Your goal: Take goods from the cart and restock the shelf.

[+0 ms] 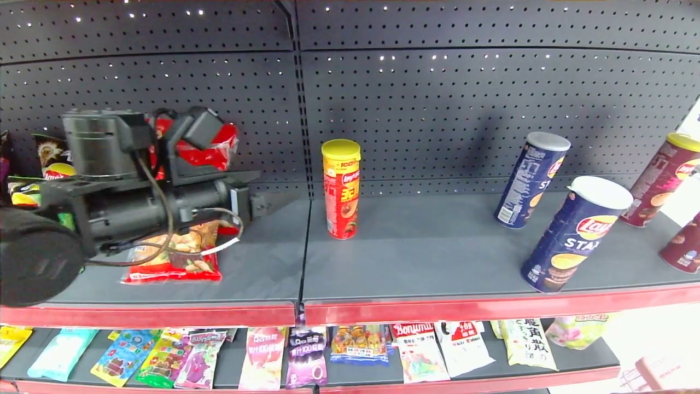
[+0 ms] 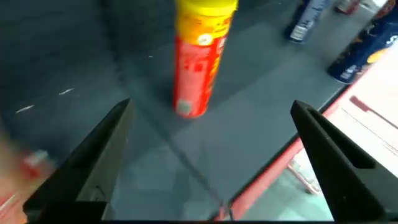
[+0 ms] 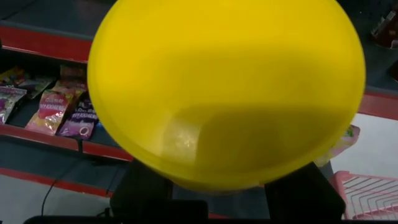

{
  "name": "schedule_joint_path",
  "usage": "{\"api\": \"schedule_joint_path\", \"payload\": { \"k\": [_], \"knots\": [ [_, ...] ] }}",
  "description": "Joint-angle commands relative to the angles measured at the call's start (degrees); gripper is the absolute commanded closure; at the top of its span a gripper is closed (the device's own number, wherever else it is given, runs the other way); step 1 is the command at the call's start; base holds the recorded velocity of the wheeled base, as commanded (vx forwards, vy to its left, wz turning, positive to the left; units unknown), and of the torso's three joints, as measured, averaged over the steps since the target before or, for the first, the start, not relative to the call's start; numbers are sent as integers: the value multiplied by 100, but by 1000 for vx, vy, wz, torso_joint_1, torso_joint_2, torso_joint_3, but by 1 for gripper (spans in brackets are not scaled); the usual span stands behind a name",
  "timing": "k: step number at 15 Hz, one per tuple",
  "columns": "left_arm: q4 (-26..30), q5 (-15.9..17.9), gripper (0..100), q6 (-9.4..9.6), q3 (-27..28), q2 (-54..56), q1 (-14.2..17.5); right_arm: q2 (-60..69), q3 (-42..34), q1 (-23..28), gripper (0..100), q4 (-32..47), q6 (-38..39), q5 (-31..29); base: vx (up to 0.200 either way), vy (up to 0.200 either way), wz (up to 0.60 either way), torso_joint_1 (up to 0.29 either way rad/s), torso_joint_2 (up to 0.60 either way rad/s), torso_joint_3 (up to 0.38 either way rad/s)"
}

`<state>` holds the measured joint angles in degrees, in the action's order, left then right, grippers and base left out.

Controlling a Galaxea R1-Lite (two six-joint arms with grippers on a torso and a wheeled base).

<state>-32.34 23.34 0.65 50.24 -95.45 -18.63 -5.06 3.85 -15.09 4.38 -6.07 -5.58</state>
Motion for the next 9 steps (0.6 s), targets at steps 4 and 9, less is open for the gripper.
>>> {"api": "schedule_joint_path", "payload": {
  "k": [4, 9],
  "knots": [
    [-642, -375, 0, 322, 1041, -1951, -282, -13, -7, 6, 100, 2, 62, -13, 0, 0, 0, 0, 0, 0],
    [-677, -436, 0, 348, 1340, -2091, -291, -21, -7, 15, 100, 2, 53, -92, 0, 0, 0, 0, 0, 0]
  ]
}}
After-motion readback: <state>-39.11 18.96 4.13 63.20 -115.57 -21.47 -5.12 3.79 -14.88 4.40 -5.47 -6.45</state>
